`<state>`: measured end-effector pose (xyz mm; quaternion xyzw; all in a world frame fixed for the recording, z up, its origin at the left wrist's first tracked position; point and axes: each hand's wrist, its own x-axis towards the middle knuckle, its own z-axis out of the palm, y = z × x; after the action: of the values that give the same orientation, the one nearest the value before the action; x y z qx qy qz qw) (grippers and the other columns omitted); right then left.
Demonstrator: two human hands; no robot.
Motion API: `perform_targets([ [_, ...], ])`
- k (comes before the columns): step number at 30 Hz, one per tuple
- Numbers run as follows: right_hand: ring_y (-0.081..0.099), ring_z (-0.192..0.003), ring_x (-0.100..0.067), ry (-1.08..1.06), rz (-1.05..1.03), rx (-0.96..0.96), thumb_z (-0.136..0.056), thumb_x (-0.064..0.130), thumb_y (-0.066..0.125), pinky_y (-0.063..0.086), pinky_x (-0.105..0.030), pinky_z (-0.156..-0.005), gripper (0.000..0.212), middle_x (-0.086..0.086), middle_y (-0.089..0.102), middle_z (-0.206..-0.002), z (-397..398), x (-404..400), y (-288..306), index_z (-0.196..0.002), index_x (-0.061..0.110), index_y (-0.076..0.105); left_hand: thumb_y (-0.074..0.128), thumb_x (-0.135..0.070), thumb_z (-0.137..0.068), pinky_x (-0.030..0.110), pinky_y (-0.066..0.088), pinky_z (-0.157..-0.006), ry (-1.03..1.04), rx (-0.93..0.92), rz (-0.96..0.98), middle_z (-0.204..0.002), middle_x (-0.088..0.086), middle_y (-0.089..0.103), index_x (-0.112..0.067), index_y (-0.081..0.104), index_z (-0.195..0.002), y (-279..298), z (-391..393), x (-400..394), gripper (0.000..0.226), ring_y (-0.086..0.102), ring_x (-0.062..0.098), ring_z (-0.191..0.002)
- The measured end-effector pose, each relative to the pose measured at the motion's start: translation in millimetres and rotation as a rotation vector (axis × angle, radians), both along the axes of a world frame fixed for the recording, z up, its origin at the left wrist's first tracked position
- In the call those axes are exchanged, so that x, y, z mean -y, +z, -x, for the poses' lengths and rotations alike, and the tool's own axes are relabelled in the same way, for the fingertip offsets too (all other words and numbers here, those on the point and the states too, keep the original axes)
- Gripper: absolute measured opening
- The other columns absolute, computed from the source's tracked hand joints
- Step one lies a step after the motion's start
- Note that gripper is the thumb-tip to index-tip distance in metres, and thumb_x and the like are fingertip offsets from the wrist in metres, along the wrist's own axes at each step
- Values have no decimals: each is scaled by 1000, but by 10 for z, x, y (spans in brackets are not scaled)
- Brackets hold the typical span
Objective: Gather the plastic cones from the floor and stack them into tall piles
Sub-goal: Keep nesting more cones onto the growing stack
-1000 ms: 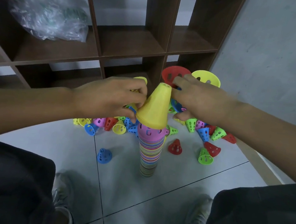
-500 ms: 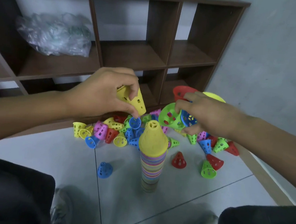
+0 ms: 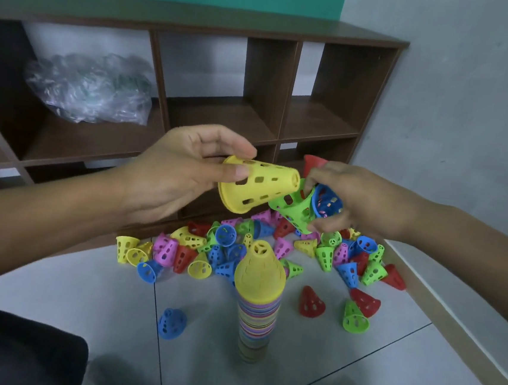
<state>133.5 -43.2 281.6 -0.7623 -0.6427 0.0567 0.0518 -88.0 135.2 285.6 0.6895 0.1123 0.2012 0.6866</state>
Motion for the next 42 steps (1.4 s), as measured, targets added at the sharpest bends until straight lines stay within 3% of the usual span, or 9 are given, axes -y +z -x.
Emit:
perform_targets([
  [6, 55, -97, -16, 8, -14, -21, -77, 43, 82, 53, -38, -83, 54, 6, 50, -109, -43, 28, -74, -120, 27, 53, 72, 1, -74, 28, 60, -81, -79, -60, 195, -106, 15, 73, -2, 70, -107, -75, -79, 204, 33, 73, 24, -97],
  [12, 54, -93, -11, -26, -1, -48, -76, 41, 84, 48, -25, -76, 46, 10, 50, -105, -133, 111, -148, -107, 34, 51, 71, 3, -76, 32, 61, -85, -195, -207, 227, -117, 17, 72, -5, 68, -114, -201, -78, 320, 39, 72, 25, -101],
  [16, 54, -92, -9, -53, -5, -80, -76, 40, 84, 46, -21, -75, 46, 11, 52, -103, -172, 201, -155, -110, 31, 54, 73, 4, -74, 27, 60, -83, -240, -285, 155, -118, 6, 73, -8, 68, -121, -278, -52, 321, 48, 72, 22, -104],
  [21, 54, -92, -8, -80, 3, -85, -77, 42, 83, 41, -13, -71, 45, 10, 51, -101, -234, 309, -182, -109, 32, 52, 81, 2, -71, 37, 58, -92, -245, -334, -51, -124, 0, 71, -20, 68, -125, -302, -21, 217, 60, 72, 24, -108],
  [29, 53, -91, -3, -96, 20, -83, -76, 45, 81, 36, -6, -67, 45, 12, 51, -100, -246, 406, -222, -109, 34, 52, 89, -16, -69, 27, 60, -85, -263, -353, -416, -118, -17, 69, -33, 63, -125, -313, 1, 205, 65, 69, 7, -106],
  [32, 55, -92, -7, -100, 2, -119, -75, 45, 82, 40, -12, -70, 45, 10, 54, -101, -234, 416, -230, -108, 32, 54, 89, -23, -71, 19, 57, -86, -299, -383, -536, -117, -21, 67, -34, 60, -123, -370, -7, 200, 60, 63, 0, -109],
  [36, 57, -91, -11, -111, -52, -188, -73, 47, 83, 47, -24, -74, 43, 8, 57, -101, -206, 403, -236, -104, 33, 55, 90, -22, -73, 27, 57, -91, -316, -370, -599, -116, -16, 66, -28, 61, -119, -548, -20, 196, 55, 63, 5, -112],
  [39, 58, -87, -17, -135, -82, -302, -71, 49, 81, 50, -29, -72, 43, 5, 60, -96, -169, 392, -224, -102, 31, 57, 91, -22, -73, 30, 57, -91, -353, -370, -629, -117, -15, 63, -28, 60, -119, -664, -25, 200, 55, 60, 6, -114],
  [42, 65, -86, -22, -161, -101, -497, -71, 47, 80, 57, -38, -74, 42, 4, 65, -93, -122, 382, -184, -103, 27, 60, 91, -30, -71, 23, 56, -90, -371, -379, -659, -120, -23, 61, -36, 60, -122, -644, -46, 196, 60, 57, 0, -116],
])
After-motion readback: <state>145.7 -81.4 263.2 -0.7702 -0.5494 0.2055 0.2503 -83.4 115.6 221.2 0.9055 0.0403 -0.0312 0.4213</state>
